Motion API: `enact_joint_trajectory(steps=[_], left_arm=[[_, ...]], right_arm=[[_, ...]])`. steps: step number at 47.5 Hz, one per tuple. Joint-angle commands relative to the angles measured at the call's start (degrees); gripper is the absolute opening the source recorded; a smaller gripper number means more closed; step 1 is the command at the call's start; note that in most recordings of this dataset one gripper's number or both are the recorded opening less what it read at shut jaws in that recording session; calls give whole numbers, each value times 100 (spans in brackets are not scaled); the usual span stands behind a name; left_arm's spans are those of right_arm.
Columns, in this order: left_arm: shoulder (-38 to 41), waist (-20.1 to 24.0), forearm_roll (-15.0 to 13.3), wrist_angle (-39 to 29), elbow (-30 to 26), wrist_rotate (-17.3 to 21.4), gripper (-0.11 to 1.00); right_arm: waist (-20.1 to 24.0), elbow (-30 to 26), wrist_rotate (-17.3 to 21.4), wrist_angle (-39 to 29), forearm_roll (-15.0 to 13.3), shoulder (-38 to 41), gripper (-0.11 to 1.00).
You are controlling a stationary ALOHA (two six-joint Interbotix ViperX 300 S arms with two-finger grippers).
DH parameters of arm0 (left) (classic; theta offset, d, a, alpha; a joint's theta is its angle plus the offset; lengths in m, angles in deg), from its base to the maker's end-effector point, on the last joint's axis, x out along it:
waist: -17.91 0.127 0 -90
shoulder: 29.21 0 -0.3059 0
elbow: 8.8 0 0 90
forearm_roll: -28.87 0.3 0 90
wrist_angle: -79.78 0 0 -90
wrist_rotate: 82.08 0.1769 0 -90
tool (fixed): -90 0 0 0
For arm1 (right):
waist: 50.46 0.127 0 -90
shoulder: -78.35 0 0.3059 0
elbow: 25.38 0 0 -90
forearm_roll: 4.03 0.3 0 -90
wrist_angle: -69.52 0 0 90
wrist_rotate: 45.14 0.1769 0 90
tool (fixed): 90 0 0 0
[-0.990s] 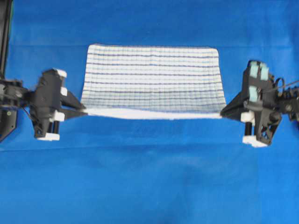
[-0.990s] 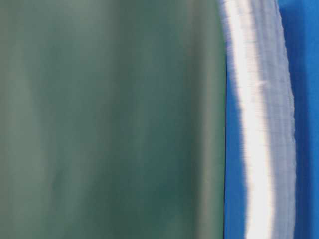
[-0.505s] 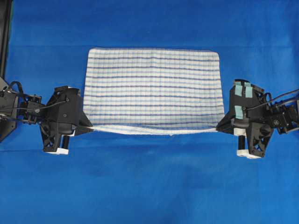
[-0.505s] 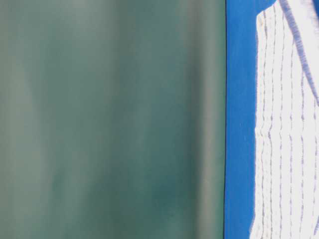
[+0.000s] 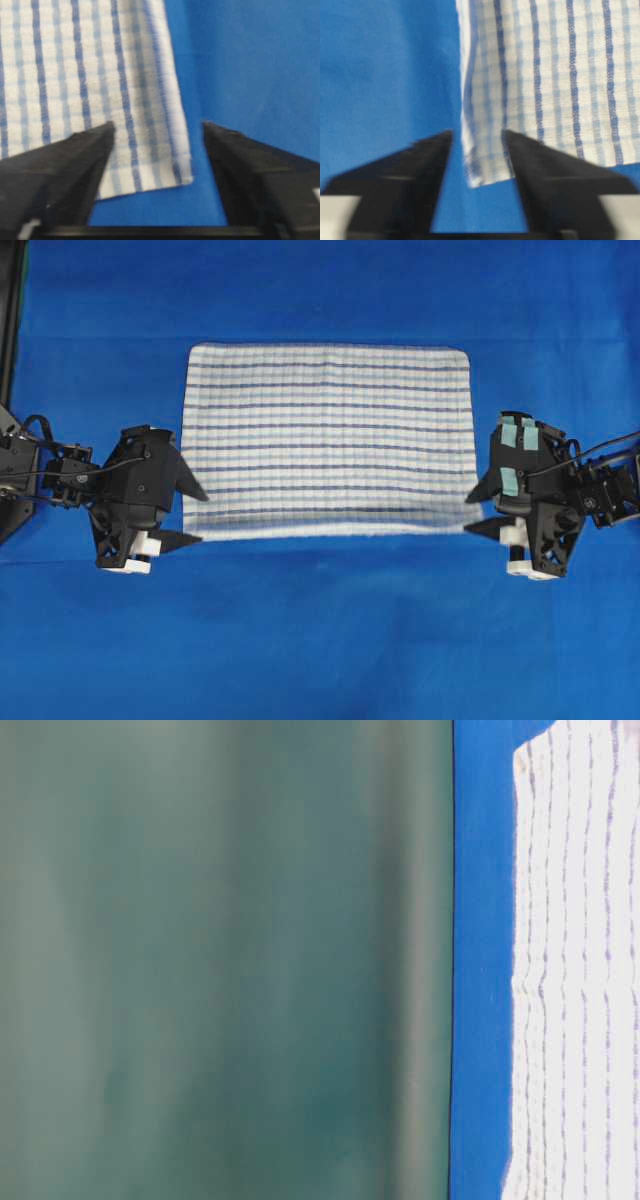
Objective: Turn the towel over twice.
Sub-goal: 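Lay the towel flat and open both grippers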
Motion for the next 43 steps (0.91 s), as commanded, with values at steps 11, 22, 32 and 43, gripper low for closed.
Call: enact_joint_trajectory(steps=[11, 22, 32, 43], left_arm=[[-466, -62, -9, -396, -281, 26, 79], [-1090, -18, -9, -448, -378, 70, 78], [-1925, 308, 0, -457, -290, 79, 77], [-2900, 747, 0, -545, -105, 114, 77]], right_arm=[[18, -141, -35, -149, -211, -413, 61], [-123, -220, -35, -149, -703, -1081, 61], [-439, -176, -44, -158, -1125, -1846, 61], [-747, -114, -53, -325, -1450, -2751, 60]])
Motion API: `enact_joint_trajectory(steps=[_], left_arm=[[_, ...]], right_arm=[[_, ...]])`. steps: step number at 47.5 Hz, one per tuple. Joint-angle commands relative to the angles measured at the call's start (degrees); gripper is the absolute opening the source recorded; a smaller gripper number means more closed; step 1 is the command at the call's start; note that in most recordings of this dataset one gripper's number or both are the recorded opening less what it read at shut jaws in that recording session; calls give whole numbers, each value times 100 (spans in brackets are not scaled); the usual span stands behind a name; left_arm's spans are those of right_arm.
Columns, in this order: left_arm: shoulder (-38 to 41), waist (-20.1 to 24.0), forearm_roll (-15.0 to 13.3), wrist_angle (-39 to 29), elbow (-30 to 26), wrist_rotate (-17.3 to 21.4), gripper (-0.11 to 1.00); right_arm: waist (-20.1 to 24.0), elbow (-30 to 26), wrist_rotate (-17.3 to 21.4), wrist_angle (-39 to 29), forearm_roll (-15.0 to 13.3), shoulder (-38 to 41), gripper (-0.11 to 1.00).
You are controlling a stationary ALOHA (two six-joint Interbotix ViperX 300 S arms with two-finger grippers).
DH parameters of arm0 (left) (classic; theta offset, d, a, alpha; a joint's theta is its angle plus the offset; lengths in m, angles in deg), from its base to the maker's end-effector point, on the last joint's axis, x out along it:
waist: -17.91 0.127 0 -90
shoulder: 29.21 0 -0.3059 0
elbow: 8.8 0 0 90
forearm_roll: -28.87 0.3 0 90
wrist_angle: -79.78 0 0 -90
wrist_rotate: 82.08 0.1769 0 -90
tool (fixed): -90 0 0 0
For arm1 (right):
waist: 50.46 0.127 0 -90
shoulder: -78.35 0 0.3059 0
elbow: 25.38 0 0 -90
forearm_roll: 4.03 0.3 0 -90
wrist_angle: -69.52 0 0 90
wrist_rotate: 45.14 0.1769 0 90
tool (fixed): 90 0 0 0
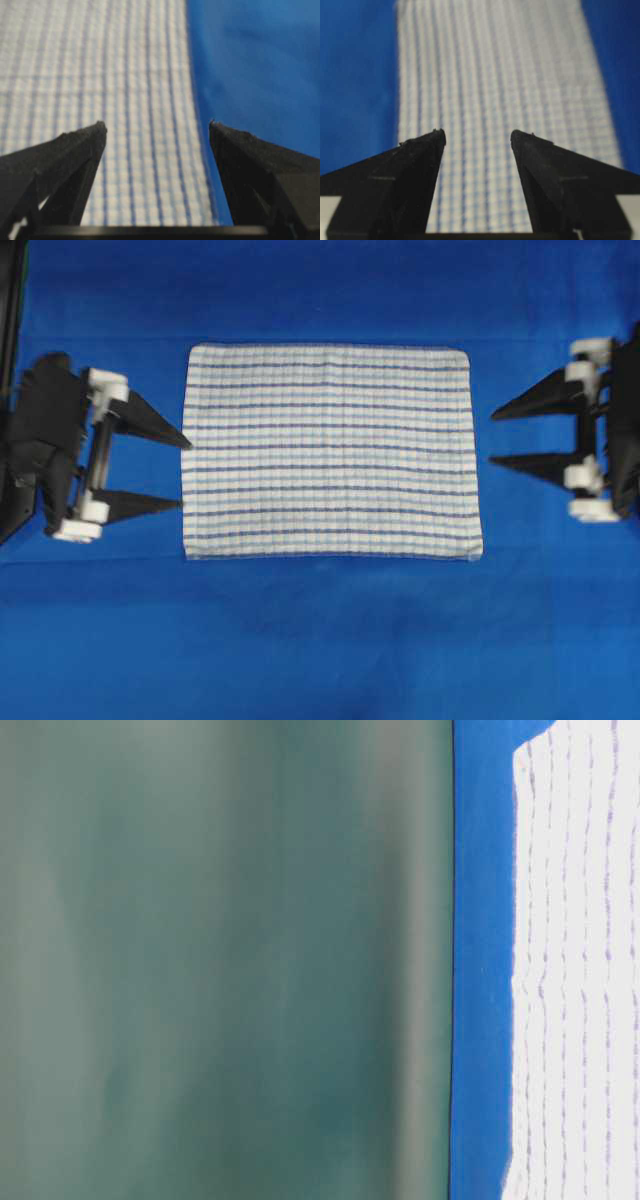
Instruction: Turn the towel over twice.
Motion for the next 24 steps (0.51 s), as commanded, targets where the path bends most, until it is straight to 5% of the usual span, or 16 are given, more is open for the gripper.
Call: enact_joint_trajectory(steps=[1, 11, 24], left_arm=[[-378, 185, 0, -79, -9, 26, 77], [-1239, 475, 0, -782, 44, 360, 77], [-2285, 729, 0, -940, 650, 422, 77]], right_arm=[[-88, -53, -18, -97, -114, -290, 61], [-290, 44, -18, -439, -413, -896, 60], [-633, 668, 26, -413, -431, -1626, 60]])
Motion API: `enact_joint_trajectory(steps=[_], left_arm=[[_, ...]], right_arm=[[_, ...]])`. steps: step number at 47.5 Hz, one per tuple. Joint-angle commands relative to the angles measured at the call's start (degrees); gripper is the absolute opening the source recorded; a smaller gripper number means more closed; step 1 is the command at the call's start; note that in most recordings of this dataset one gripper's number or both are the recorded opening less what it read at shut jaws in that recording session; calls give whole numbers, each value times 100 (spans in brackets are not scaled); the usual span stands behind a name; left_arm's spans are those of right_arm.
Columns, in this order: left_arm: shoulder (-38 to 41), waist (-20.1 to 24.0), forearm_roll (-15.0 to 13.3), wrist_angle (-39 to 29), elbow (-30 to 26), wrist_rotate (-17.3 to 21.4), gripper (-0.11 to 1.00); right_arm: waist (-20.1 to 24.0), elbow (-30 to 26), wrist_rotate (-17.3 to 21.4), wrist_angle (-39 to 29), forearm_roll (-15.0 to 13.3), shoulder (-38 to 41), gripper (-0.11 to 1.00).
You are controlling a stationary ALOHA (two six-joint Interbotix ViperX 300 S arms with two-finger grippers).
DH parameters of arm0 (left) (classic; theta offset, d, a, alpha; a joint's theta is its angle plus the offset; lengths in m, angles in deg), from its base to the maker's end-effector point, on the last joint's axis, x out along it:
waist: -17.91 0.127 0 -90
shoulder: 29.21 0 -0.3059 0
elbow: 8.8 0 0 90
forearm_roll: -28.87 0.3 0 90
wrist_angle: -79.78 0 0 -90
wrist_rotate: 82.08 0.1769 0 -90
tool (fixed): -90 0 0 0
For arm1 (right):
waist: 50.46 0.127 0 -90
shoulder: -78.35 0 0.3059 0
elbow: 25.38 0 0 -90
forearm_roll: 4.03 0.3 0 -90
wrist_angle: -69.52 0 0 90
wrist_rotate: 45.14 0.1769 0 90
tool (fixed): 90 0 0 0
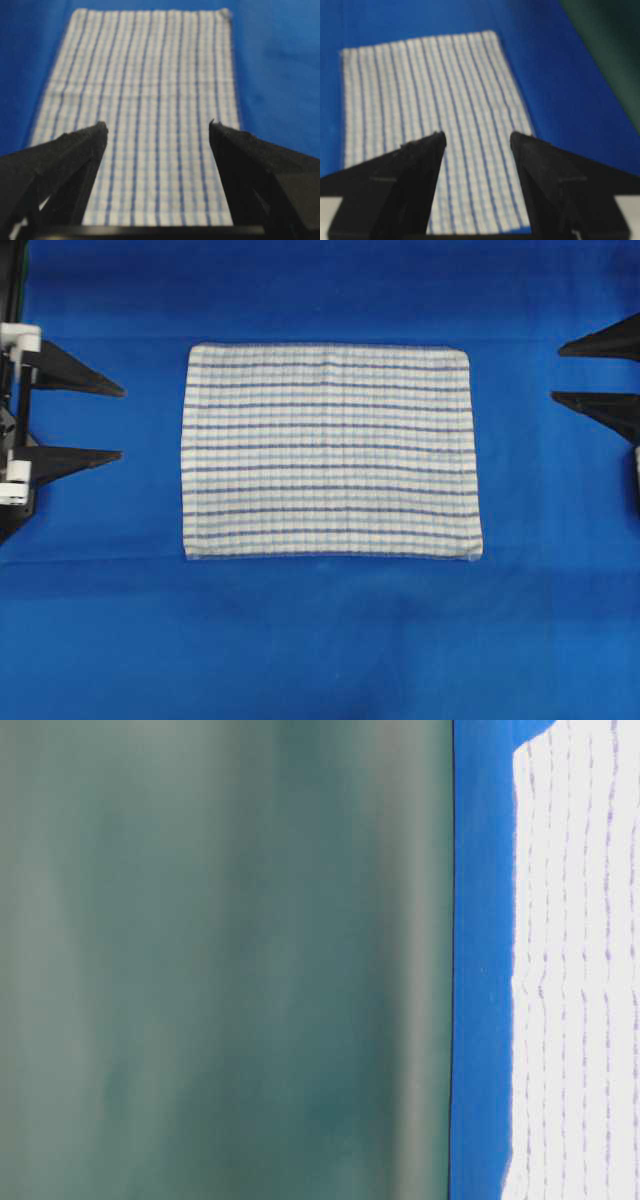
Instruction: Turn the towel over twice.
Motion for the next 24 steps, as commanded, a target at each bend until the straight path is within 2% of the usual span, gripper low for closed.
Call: enact_joint_trajectory(steps=[1, 8, 16, 24], left_arm=[[-299, 79, 0, 0, 141, 0, 77], [-773, 88, 0, -9, 501, -53, 77], [-976, 88, -9, -26, 826, -123, 77], [-1011, 88, -9, 9, 984, -281, 77]], right_arm=[[-176, 202, 62, 88, -26, -255, 60], [-404, 712, 158, 413, 35, -677, 60], [-527, 1292, 378, 923, 97, -958, 59], [-633, 1512, 598, 1239, 97, -896, 58]])
